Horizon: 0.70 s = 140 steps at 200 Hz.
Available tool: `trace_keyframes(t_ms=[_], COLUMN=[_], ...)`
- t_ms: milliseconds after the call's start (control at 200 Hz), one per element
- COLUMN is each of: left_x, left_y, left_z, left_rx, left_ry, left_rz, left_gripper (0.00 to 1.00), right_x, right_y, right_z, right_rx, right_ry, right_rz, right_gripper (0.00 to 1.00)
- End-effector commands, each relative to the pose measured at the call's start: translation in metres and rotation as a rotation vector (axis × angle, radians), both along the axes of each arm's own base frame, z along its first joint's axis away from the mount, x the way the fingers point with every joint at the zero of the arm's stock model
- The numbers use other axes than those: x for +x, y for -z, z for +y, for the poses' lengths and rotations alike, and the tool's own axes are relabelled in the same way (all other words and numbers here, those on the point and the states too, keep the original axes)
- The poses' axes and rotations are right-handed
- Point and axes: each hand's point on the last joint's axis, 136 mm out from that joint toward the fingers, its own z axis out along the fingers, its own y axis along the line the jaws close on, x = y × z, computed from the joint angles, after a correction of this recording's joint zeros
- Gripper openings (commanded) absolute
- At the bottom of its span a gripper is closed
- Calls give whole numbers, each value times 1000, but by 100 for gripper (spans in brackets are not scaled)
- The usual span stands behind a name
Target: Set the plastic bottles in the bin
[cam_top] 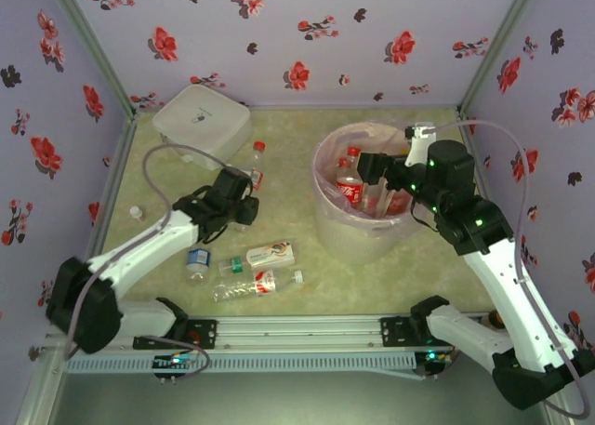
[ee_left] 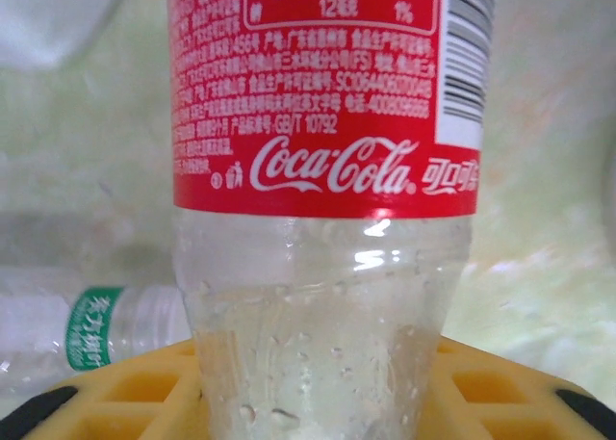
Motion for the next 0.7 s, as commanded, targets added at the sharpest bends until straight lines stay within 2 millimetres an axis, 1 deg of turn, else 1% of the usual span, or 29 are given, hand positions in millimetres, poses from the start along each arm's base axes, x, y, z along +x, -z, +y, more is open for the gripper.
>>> trace_keyframes(t_ms=[0,35,60,75,125,165,200,260,320,375,450,530,580,695], left_x=[-6,-12,-17,-19,-28,-35,-41,-50,-57,-60,-65,-70,-71,-70], left_y=[-47,-59,-67,-73,-89,-100,-107,-116,-119,-117,-118,-120,-122,-120], left_z=[-14,-21,-25,-28,-37,-44,-48,-56,-62,-65,-70,-77,-80,-82], left_rx=[-151,-202,-238,-260,-326,-367,-394,-423,-427,-416,-418,-424,-427,-411], left_ry=[77,121,151,169,229,272,305,360,394,415,447,487,500,507], left_rz=[-131,-159,-181,-196,-242,-276,-302,-333,-337,-328,-330,-337,-341,-327], left_gripper=[18,16,15,13,8,0,0,0,0,0,0,0,0,0], right_x=[-24,-28,-28,-27,-18,-10,-3,4,11,15,20,23,26,35], right_y=[-42,-49,-53,-54,-56,-55,-55,-58,-66,-72,-75,-73,-72,-66], right_z=[15,20,23,23,22,23,28,41,56,72,94,123,140,164], right_rx=[64,85,97,103,111,97,96,126,184,228,244,234,260,301], right_ry=[-148,-181,-196,-196,-163,-148,-153,-193,-234,-276,-327,-396,-446,-506], right_rz=[-131,-150,-156,-156,-136,-119,-101,-80,-82,-83,-76,-66,-58,-17], right_gripper=[100,100,100,100,100,99,99,98,94,92,89,88,87,82])
